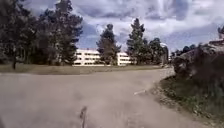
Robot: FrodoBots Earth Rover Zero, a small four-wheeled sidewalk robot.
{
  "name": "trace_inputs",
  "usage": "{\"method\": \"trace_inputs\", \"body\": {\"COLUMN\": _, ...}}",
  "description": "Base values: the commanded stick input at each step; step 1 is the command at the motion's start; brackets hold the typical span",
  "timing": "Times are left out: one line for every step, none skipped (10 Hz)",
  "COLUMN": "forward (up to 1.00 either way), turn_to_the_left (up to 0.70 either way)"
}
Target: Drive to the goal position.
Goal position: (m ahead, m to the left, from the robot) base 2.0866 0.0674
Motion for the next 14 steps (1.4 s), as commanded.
{"method": "trace_inputs", "body": {"forward": 0.70, "turn_to_the_left": 0.00}}
{"method": "trace_inputs", "body": {"forward": 0.70, "turn_to_the_left": 0.00}}
{"method": "trace_inputs", "body": {"forward": 0.70, "turn_to_the_left": 0.00}}
{"method": "trace_inputs", "body": {"forward": 0.70, "turn_to_the_left": 0.00}}
{"method": "trace_inputs", "body": {"forward": 0.70, "turn_to_the_left": 0.00}}
{"method": "trace_inputs", "body": {"forward": 0.70, "turn_to_the_left": 0.00}}
{"method": "trace_inputs", "body": {"forward": 0.70, "turn_to_the_left": 0.00}}
{"method": "trace_inputs", "body": {"forward": 0.70, "turn_to_the_left": 0.00}}
{"method": "trace_inputs", "body": {"forward": 0.70, "turn_to_the_left": 0.00}}
{"method": "trace_inputs", "body": {"forward": 0.70, "turn_to_the_left": 0.00}}
{"method": "trace_inputs", "body": {"forward": 0.70, "turn_to_the_left": 0.00}}
{"method": "trace_inputs", "body": {"forward": 0.70, "turn_to_the_left": 0.00}}
{"method": "trace_inputs", "body": {"forward": 0.70, "turn_to_the_left": 0.00}}
{"method": "trace_inputs", "body": {"forward": 0.70, "turn_to_the_left": 0.00}}
